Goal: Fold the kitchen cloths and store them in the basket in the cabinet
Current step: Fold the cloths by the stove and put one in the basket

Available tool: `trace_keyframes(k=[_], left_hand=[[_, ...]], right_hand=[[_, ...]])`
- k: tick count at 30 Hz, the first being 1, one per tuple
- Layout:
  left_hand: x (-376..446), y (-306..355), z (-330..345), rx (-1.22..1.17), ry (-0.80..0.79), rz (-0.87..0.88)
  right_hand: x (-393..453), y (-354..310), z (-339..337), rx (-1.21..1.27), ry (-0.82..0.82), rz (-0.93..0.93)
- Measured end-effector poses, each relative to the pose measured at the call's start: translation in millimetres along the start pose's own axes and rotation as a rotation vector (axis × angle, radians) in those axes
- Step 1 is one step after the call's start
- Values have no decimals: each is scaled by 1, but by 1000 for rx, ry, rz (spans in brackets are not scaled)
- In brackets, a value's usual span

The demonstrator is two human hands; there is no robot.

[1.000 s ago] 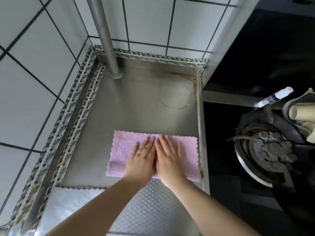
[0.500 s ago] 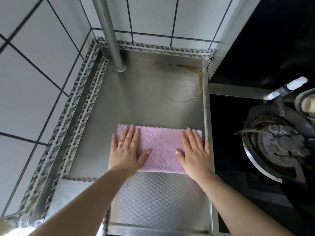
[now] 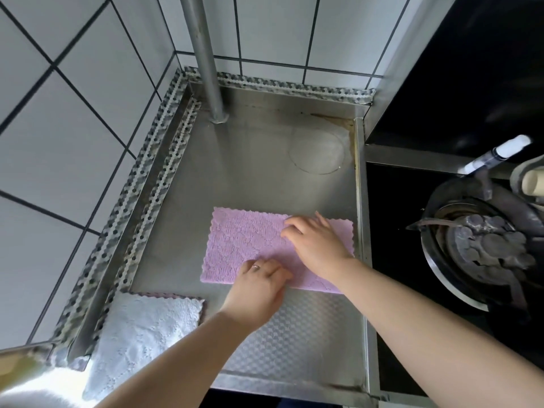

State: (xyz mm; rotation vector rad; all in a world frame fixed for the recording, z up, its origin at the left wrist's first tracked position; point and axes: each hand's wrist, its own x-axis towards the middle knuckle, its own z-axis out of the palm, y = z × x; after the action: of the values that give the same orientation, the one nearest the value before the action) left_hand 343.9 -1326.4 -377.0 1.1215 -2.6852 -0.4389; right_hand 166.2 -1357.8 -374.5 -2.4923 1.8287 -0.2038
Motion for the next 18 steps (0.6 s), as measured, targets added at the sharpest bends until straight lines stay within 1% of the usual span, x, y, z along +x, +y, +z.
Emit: trace_keyframes(k=[2,4,6,10,13,15,16,18], left_hand=[[5,3,-5,26,-30,-46],[6,1,-8,68,-101,-77],[1,-5,-10,82,-157,-92],[-14,-21,-28,113,-183,14],[-28,-35,-42,157,-190,85],[-38,-40,-46,177,-230,99],[-44,-41,-46,188,-253,103],[-52,-41,-48,200,-254,123]], right_hand=[[1,-1,-5,-34,-79,7],[0,-1,-9,-45,-138,17],[-3,-1,-13,-89,-136,16],[-24,-2,-22,-123,-100,28],[-47,-12,-28,-4,-172,42],[-67,-25,-32,109,-293,91],[-79,-32,-34,162,-329,110],[-100,-45,-32,243,-311,123]])
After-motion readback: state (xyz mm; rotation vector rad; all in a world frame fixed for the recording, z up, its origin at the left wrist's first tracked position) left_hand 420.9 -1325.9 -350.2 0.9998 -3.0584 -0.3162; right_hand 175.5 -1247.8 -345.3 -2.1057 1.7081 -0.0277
